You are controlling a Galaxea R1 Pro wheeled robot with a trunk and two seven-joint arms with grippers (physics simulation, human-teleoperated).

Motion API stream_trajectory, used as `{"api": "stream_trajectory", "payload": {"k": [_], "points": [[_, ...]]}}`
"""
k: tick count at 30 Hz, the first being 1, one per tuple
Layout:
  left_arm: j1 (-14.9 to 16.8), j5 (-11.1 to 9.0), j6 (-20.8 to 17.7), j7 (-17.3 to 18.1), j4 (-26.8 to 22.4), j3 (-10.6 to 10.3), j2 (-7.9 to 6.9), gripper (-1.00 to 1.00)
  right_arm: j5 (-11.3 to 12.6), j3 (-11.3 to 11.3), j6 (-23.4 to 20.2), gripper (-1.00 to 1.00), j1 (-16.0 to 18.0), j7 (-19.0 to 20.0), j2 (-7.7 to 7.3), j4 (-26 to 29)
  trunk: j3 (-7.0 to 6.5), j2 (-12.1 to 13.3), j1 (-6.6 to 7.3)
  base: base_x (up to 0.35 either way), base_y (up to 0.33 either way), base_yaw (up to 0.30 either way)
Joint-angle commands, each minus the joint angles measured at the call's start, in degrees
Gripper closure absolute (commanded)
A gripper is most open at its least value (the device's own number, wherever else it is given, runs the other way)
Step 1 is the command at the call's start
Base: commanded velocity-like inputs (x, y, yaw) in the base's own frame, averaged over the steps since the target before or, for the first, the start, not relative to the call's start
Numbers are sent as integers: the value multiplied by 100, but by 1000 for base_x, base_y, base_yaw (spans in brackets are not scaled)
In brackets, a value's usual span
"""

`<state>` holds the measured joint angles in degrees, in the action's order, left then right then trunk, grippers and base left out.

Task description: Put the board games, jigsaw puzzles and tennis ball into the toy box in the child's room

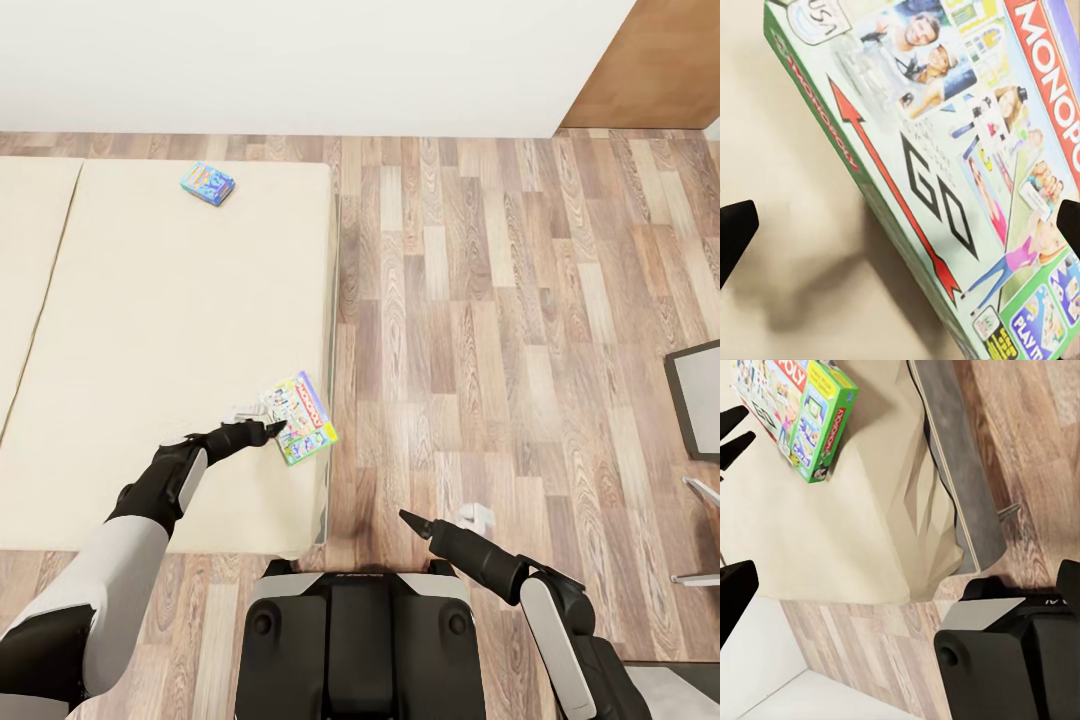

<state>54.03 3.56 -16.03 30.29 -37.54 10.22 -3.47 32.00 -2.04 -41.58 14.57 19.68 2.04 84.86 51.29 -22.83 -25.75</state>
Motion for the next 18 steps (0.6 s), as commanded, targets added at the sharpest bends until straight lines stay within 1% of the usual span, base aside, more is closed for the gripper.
{"api": "stream_trajectory", "payload": {"k": [1,6,18], "points": [[2,36,-26,-9,-8,29,3,-100,4,-16,-35,-100,2,23,5,-3,6,-9,-3,0,0,0],[2,35,16,-210,-8,31,-14,-100,0,-16,-28,-100,2,23,6,-57,6,-9,-3,0,0,0],[2,37,38,-540,-8,33,-30,-100,-1,-7,-26,-100,2,20,7,-83,6,-9,-3,0,0,0]]}}
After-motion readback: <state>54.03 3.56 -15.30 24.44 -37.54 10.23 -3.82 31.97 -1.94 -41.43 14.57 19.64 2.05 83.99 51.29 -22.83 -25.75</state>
